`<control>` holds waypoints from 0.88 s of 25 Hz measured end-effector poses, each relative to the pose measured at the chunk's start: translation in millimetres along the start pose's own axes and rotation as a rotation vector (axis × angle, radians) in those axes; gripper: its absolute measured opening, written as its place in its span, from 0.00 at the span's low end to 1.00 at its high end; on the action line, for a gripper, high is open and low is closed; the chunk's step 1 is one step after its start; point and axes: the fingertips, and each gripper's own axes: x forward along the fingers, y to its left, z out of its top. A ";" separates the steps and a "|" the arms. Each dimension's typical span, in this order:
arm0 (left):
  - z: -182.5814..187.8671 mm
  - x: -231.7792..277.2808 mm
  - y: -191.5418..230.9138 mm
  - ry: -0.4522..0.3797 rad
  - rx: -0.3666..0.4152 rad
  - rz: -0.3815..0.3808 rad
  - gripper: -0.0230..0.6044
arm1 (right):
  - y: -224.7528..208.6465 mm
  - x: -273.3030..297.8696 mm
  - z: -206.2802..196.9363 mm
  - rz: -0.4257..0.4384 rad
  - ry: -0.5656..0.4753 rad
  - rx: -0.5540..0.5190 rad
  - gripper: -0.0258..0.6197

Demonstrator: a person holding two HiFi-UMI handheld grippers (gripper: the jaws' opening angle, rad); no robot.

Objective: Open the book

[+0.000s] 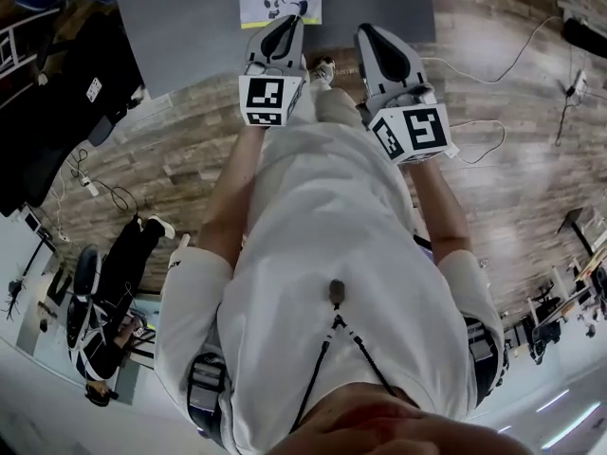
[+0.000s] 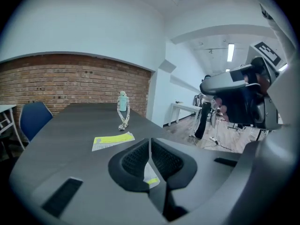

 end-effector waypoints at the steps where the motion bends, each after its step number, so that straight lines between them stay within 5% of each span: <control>1: -6.6 5.6 0.5 0.012 0.003 -0.003 0.09 | -2.9 2.3 -4.9 -0.003 0.007 0.004 0.10; 14: -68.4 66.6 -8.5 0.126 0.035 -0.069 0.09 | -23.7 21.6 -57.7 -0.040 0.087 0.091 0.10; 17: -80.5 77.1 -8.5 0.160 0.026 -0.077 0.24 | -29.7 25.1 -62.9 -0.050 0.094 0.100 0.10; 22: -105.4 91.8 -4.6 0.231 0.036 -0.065 0.27 | -38.1 29.3 -71.5 -0.060 0.099 0.119 0.10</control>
